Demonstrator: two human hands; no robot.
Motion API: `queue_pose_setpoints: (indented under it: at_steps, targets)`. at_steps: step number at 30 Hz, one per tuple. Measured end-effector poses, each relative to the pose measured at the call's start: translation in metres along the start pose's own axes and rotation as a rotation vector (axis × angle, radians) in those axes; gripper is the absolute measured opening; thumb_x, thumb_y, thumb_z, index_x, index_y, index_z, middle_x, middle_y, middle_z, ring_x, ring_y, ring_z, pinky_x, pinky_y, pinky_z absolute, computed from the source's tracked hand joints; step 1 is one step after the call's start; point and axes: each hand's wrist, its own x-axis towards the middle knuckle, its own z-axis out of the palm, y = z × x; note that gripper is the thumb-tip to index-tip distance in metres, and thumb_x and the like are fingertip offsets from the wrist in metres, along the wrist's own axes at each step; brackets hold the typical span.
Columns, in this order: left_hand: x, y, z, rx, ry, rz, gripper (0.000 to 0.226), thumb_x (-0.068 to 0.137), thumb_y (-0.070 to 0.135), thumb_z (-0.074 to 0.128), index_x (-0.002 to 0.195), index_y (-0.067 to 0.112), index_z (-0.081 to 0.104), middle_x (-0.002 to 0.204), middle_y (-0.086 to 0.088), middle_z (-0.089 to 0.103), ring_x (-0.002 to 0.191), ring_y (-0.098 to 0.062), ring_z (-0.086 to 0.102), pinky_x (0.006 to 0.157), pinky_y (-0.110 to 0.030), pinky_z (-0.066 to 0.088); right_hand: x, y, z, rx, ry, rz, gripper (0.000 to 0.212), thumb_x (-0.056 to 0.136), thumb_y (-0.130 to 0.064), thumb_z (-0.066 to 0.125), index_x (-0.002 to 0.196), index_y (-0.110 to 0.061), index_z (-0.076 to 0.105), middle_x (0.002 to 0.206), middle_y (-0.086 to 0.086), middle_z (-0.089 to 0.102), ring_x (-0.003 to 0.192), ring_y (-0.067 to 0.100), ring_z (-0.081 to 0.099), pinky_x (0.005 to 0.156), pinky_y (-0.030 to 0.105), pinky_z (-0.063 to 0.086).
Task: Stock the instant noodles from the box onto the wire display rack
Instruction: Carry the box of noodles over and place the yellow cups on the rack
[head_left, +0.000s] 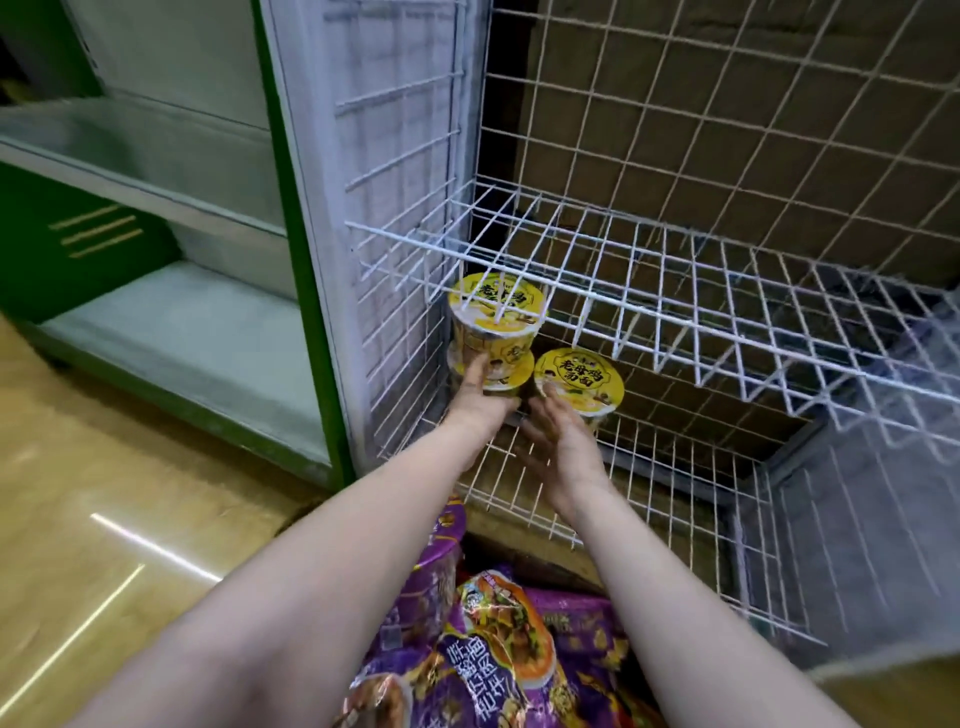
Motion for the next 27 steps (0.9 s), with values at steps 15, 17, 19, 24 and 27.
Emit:
queue_pose_setpoints:
  at_steps: [15, 17, 19, 24, 27]
  targets:
    - [-0.165, 0.023, 0.009, 0.064, 0.047, 0.109, 0.055, 0.082, -0.003, 0.060, 0.132, 0.017, 0.046, 0.130, -0.004, 0.055, 0.120, -0.026, 0.052, 0.101, -0.045, 0.040, -0.149, -0.034, -0.026, -0.041, -0.098, -0.105, 0.031, 0.099, -0.021, 0.041, 0.128, -0.026, 0.051, 0.115, -0.004, 0.058, 0.106, 0.015, 0.057, 0.087, 0.032, 0.047]
    - [-0.190, 0.020, 0.007, 0.078, 0.021, 0.119, 0.053, 0.084, -0.005, 0.058, 0.132, 0.014, 0.046, 0.129, -0.003, 0.051, 0.117, -0.020, 0.052, 0.095, -0.033, 0.045, -0.165, -0.025, -0.037, -0.065, -0.103, -0.101, 0.030, 0.098, -0.021, 0.044, 0.127, -0.026, 0.051, 0.121, -0.001, 0.058, 0.109, 0.017, 0.057, 0.086, 0.033, 0.048]
    - [-0.215, 0.012, 0.005, 0.099, 0.014, 0.117, 0.049, 0.085, -0.004, 0.058, 0.129, 0.015, 0.048, 0.128, -0.004, 0.051, 0.112, -0.021, 0.054, 0.085, -0.025, 0.048, -0.179, -0.012, -0.049, -0.096, -0.115, -0.083, 0.029, 0.097, -0.021, 0.046, 0.125, -0.027, 0.053, 0.124, -0.001, 0.057, 0.111, 0.018, 0.057, 0.091, 0.035, 0.048]
    - [-0.257, -0.018, 0.002, 0.169, -0.010, 0.091, 0.043, 0.085, -0.007, 0.057, 0.124, 0.011, 0.051, 0.115, -0.004, 0.057, 0.107, -0.017, 0.053, 0.088, -0.025, 0.044, -0.212, 0.019, -0.081, -0.184, -0.172, -0.059, 0.024, 0.097, -0.019, 0.048, 0.118, -0.029, 0.053, 0.117, 0.000, 0.060, 0.108, 0.018, 0.058, 0.077, 0.024, 0.048]
    - [-0.276, -0.028, 0.001, 0.227, -0.042, 0.038, 0.040, 0.088, -0.001, 0.057, 0.125, 0.010, 0.052, 0.113, -0.004, 0.058, 0.095, -0.013, 0.054, 0.069, -0.016, 0.042, -0.225, 0.038, -0.099, -0.316, -0.211, -0.091, 0.024, 0.096, -0.017, 0.049, 0.117, -0.026, 0.054, 0.113, 0.001, 0.062, 0.104, 0.015, 0.059, 0.079, 0.021, 0.048]
